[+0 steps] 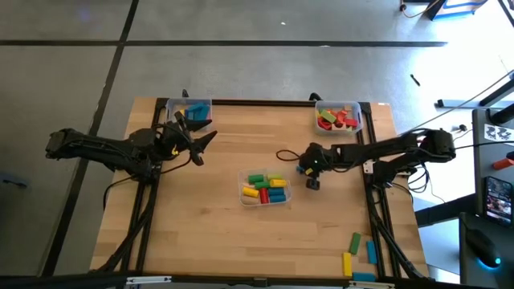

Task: Sort blocks by size
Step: Put the blue rectangular block into the top left transparent bin

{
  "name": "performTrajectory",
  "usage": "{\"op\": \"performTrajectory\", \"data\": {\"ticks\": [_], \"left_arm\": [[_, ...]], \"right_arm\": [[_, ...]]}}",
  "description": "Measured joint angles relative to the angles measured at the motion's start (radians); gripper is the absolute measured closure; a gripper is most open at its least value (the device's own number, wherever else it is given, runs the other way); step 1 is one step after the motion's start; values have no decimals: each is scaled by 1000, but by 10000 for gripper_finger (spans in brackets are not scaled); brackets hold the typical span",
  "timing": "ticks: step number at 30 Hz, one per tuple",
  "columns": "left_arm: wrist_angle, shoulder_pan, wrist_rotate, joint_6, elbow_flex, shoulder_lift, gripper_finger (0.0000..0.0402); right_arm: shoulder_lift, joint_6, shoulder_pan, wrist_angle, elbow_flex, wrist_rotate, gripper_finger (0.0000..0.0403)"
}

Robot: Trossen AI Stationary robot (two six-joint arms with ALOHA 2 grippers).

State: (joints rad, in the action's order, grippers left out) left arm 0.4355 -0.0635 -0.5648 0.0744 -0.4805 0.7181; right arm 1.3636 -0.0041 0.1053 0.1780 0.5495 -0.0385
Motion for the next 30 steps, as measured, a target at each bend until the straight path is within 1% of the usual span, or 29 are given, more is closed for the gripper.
{"op": "performTrajectory", "data": {"ticks": [3, 8, 12, 16, 21, 24, 27, 30], "left_arm": [[0, 0, 0, -3, 0, 0, 192], [0, 0, 0, -2, 0, 0, 192], [0, 0, 0, -2, 0, 0, 192], [0, 0, 0, -17, 0, 0, 192], [0, 0, 0, -24, 0, 0, 192], [1, 0, 0, -23, 0, 0, 192], [1, -2, 0, -23, 0, -1, 192], [1, -2, 0, -23, 0, -1, 192]], "right_arm": [[-1, 1, 0, 121, 91, -48, 328], [-2, -1, 0, 277, 264, -116, 347], [-2, -1, 0, 268, 369, -157, 341], [-2, -1, 0, 143, 408, -189, 326], [18, -20, 17, -111, 410, -187, 343], [69, -45, 43, -271, 410, -175, 344], [135, -50, 70, -412, 411, -136, 327], [207, -50, 91, -504, 429, -127, 318]]}}
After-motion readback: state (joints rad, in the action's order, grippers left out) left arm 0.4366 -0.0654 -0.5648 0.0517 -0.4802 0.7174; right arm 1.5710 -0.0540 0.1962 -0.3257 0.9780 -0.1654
